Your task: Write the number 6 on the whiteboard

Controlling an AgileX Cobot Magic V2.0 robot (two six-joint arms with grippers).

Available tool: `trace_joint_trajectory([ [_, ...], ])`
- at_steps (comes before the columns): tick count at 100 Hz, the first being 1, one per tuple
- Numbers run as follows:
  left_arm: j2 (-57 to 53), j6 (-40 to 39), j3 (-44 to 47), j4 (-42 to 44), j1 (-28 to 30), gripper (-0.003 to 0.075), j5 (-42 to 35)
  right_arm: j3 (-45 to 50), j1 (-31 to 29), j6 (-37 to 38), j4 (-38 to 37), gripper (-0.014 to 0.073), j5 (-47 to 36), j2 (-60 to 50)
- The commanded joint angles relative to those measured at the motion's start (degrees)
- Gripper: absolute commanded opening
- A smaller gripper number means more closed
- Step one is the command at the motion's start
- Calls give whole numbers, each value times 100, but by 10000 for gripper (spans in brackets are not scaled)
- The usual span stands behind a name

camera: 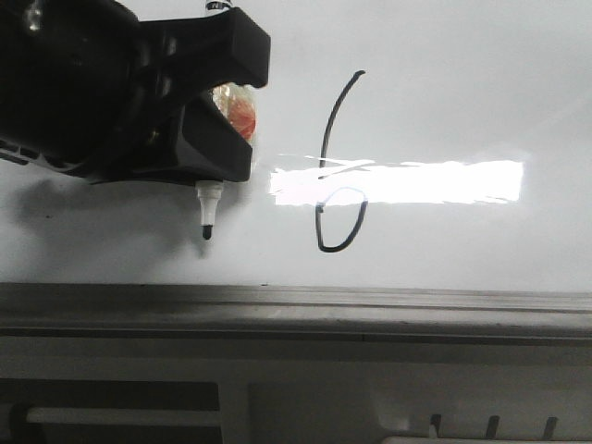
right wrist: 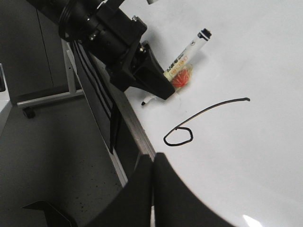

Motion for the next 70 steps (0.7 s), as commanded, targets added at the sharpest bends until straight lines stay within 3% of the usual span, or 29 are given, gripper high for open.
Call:
trace_joint_trajectory([
  [1,-15,-27,-121,-17,52,-19,-724,-141,-39,50,114,-65,-318,9],
  [24,-15,-27,-121,-17,52,-9,-826,-141,-39,50,114,-65,-318,9],
  [31,-15,-27,-121,-17,52,50,-870,-141,-39,50,114,-65,-318,9],
  [51,-15,-27,-121,-17,52,342,-1063,-141,-39,50,114,-65,-318,9],
  [70,-15,-27,-121,-17,52,359,-1173,-141,-39,52,114,-65,-318,9],
])
